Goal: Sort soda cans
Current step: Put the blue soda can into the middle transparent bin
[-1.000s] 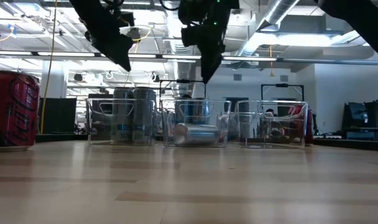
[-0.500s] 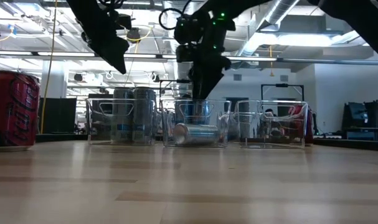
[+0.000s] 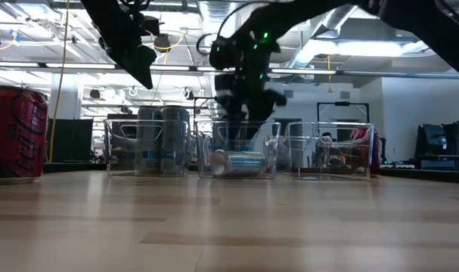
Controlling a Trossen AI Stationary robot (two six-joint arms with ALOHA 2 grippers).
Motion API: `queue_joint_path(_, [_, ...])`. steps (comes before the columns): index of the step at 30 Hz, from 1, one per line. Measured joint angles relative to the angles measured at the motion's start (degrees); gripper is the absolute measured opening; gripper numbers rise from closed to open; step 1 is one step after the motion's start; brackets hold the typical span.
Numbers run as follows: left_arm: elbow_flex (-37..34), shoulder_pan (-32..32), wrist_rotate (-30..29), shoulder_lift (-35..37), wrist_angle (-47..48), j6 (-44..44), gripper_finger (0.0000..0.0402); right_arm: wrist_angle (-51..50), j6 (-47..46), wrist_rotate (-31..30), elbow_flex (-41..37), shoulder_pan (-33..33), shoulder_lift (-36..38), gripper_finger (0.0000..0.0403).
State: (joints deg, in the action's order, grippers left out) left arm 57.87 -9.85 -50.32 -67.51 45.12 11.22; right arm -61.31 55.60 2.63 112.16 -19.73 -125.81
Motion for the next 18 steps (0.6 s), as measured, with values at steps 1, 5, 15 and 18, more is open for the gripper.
queue_joint_path(1, [0.0,-0.13,-0.27,0.0,-0.04,0.1,0.0349,0.37,0.61,-0.47,0.0,-0.04,-0.31,0.0292])
queue_joint_path(5, [0.0,-0.21,-0.29,0.0,0.45,1.69,0.0349,0.98,1.41,-1.27,0.0,-0.71,-2.15,0.0292])
queue_joint_path(15, [0.0,-0.66,-0.08,0.0,0.44,1.91,0.0349,1.58,3.48,-2.99,0.44,-0.66,-6.8,0.0288])
queue_joint_path(18, [0.0,-0.67,-0.07,0.0,0.47,2.37,0.0349,1.26,4.56,-3.27,0.4,-0.17,-6.92,0.028])
